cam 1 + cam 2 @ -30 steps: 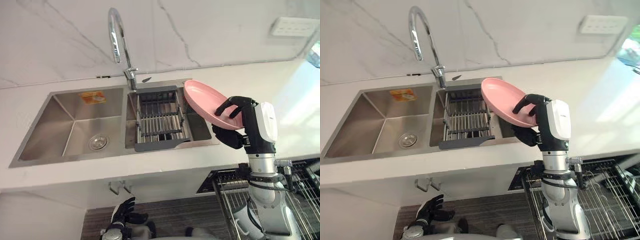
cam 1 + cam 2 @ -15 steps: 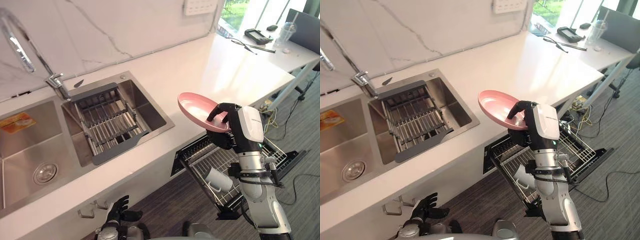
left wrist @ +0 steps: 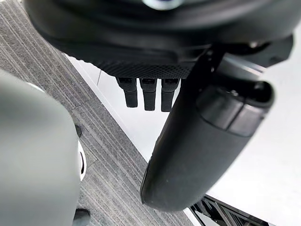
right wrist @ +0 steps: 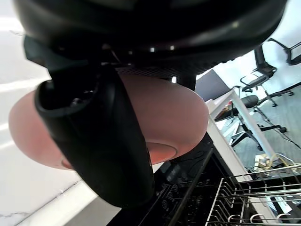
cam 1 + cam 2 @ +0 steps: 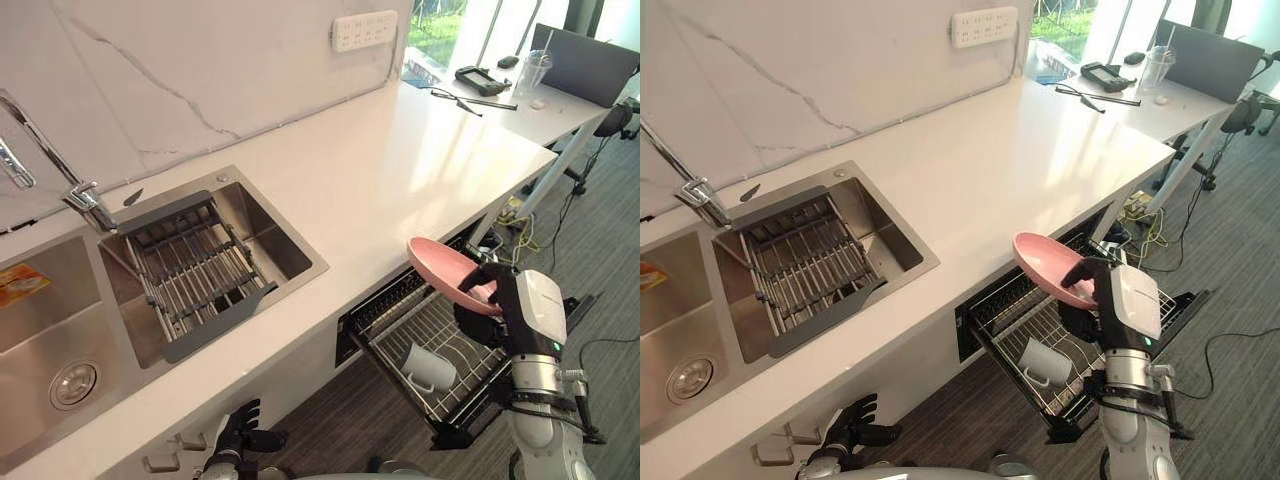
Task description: Walk over to the sink, pick up the cup, carry it to the dishwasher, place the cup inside the dishwasher, then close the dishwasher door
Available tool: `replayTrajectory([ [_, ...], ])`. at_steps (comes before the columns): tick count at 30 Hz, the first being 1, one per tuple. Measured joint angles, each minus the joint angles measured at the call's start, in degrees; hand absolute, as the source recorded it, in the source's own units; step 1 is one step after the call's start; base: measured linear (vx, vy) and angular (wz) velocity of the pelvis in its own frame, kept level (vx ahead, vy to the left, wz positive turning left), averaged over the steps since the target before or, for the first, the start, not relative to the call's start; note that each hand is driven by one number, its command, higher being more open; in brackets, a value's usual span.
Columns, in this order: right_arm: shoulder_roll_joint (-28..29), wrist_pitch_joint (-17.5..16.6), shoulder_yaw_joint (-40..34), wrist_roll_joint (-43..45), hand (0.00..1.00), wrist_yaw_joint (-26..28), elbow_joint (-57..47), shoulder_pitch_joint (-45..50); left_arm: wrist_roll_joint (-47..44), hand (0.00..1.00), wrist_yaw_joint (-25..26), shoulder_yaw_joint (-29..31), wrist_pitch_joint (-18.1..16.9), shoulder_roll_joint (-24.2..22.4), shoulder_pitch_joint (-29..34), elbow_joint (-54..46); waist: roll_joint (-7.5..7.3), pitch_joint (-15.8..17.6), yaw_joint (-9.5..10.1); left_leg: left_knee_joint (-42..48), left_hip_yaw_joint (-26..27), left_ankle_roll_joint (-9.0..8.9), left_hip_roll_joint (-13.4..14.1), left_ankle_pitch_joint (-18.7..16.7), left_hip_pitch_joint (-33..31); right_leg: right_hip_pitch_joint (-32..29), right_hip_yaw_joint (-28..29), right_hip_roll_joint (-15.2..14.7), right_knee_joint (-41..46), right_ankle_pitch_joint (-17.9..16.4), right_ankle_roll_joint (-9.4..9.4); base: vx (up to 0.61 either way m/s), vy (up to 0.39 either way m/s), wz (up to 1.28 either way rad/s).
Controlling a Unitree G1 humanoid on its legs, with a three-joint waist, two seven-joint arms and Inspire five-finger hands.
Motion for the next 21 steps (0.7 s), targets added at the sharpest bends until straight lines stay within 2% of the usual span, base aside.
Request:
replayTrajectory([
  [7, -0.2, 1.5, -7.3, 3.9, 0.3, -1.4, 6.9, -1.0, 0.0, 0.9, -0.2, -1.0, 0.0, -0.9, 0.5, 0.1, 2.46, -0.8, -0.38, -1.7, -0.2, 1.03, -1.5, 1.4, -2.8, -3.6, 0.0, -0.9, -0.1, 0.8, 0.46, -0.04, 0.025, 0.01],
  [10, -1.6, 2.9, -10.1, 6.2, 0.3, -1.6, 11.9, -4.1, 0.0, 0.9, -0.2, -1.0, 0.0, -1.4, 0.3, -0.2, 4.01, 0.5, -0.69, -1.6, -0.3, 1.55, -1.7, 1.8, -4.7, -5.8, 0.0, -1.4, 1.1, 0.9, 0.57, -0.01, 0.009, 0.0],
  [14, -5.7, 3.2, -11.1, 8.8, 0.3, -2.3, 17.4, -9.1, -0.1, 0.9, -0.2, -0.9, -0.1, -2.2, -0.4, -1.1, 6.55, 4.1, -0.77, -0.2, -0.2, 1.85, -1.5, 2.1, -8.1, -9.8, 0.2, -1.6, 3.4, 0.8, 0.54, -0.06, 0.016, -0.02],
  [16, -7.2, 3.3, -11.1, 9.9, 0.3, -2.5, 20.3, -11.7, -0.1, 0.9, -0.2, -0.9, -0.1, -2.5, -0.8, -1.4, 6.97, 5.7, -0.71, 0.3, -0.2, 1.91, -1.5, 2.3, -9.5, -11.7, 0.3, -1.7, 4.7, 0.6, 0.39, -0.07, -0.001, 0.01],
  [17, -7.7, 3.3, -11.2, 11.2, 0.3, -2.5, 22.0, -13.2, -0.1, 0.9, -0.2, -0.9, -0.1, -2.7, -0.9, -2.1, 8.04, 6.5, -0.69, 0.4, -0.3, 1.88, -1.5, 2.5, -10.1, -12.6, 0.2, -1.8, 5.7, 0.2, 0.29, -0.07, -0.014, 0.03],
  [18, -8.4, 3.4, -11.2, 11.5, 0.3, -2.5, 23.7, -14.6, -0.1, 0.9, -0.2, -0.9, -0.4, -2.8, -0.9, -2.6, 7.81, 7.6, -0.67, 0.6, -0.3, 1.9, -1.5, 2.6, -10.8, -13.8, 0.3, -1.9, 6.8, -0.2, 0.21, -0.05, -0.013, 0.03],
  [20, -9.3, 3.5, -11.2, 13.1, 0.3, -2.6, 26.1, -16.8, -0.2, 0.9, -0.2, -0.8, -0.8, -2.9, -1.1, -2.9, 8.56, 8.4, -0.65, 0.8, -0.3, 1.88, -1.5, 2.9, -11.9, -15.4, 0.3, -2.0, 8.3, -0.7, 0.07, -0.02, -0.007, 0.01],
  [21, -9.7, 3.5, -11.2, 13.5, 0.3, -2.6, 26.7, -17.5, -0.2, 0.9, -0.2, -0.8, -0.9, -3.0, -1.2, -3.0, 8.44, 8.9, -0.66, 0.9, -0.3, 1.92, -1.5, 3.0, -12.2, -15.8, 0.4, -2.1, 8.8, -0.9, 0.04, 0.0, 0.0, 0.0],
])
